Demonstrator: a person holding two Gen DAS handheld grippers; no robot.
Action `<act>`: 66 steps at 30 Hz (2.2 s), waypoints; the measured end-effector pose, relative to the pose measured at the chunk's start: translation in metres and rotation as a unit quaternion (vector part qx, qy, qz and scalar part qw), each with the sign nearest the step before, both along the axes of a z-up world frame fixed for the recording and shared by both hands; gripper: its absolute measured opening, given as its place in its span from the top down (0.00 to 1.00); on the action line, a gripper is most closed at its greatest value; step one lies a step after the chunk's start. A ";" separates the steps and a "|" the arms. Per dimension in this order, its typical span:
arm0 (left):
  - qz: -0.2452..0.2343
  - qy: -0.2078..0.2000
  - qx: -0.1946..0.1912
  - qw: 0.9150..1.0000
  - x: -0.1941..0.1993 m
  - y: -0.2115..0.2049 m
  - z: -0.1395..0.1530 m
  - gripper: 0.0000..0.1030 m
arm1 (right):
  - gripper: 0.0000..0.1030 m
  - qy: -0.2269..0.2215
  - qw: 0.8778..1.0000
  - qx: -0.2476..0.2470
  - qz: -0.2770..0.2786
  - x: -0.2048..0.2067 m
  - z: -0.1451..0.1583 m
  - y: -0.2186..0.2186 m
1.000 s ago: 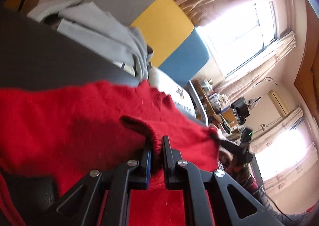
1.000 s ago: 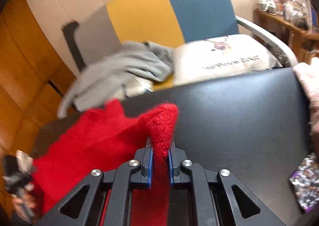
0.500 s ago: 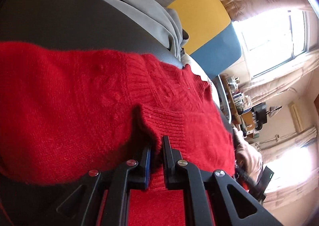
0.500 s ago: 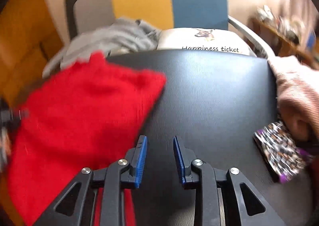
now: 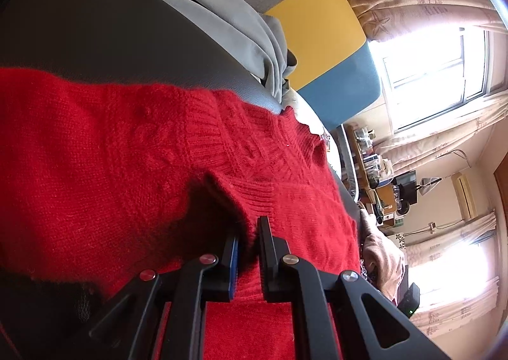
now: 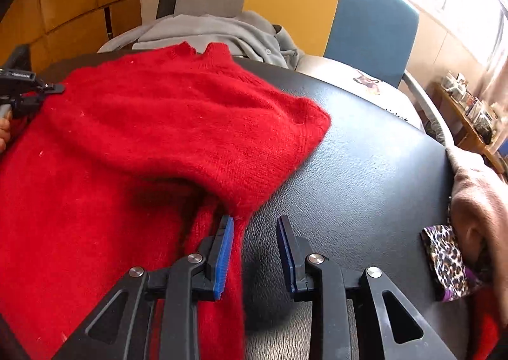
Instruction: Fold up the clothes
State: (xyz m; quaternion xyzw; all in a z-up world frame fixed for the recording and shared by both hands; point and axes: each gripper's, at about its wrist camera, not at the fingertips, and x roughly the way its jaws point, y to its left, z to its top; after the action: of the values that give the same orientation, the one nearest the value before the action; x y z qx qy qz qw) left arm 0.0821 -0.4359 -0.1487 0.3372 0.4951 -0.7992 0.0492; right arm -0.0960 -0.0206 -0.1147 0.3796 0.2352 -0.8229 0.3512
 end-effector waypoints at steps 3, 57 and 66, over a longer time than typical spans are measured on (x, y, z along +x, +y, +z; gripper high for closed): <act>0.000 -0.003 0.003 1.000 0.000 0.001 -0.002 0.93 | 0.64 -0.002 1.000 -0.012 -0.001 0.003 0.003 0.004; -0.064 -0.032 -0.097 0.993 -0.055 0.045 0.005 0.93 | 0.92 -0.036 0.992 -0.012 -0.119 -0.125 -0.007 -0.043; -0.016 0.026 -0.121 0.992 -0.017 0.058 0.036 0.79 | 0.48 0.006 0.996 -0.051 -0.069 -0.080 0.027 -0.054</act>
State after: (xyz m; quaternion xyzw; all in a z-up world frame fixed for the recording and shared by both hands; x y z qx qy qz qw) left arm 0.0653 -0.3778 -0.1125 0.3155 0.3904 -0.8625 0.0640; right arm -0.1764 -0.0749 -0.0875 0.3718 0.1680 -0.8582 0.3115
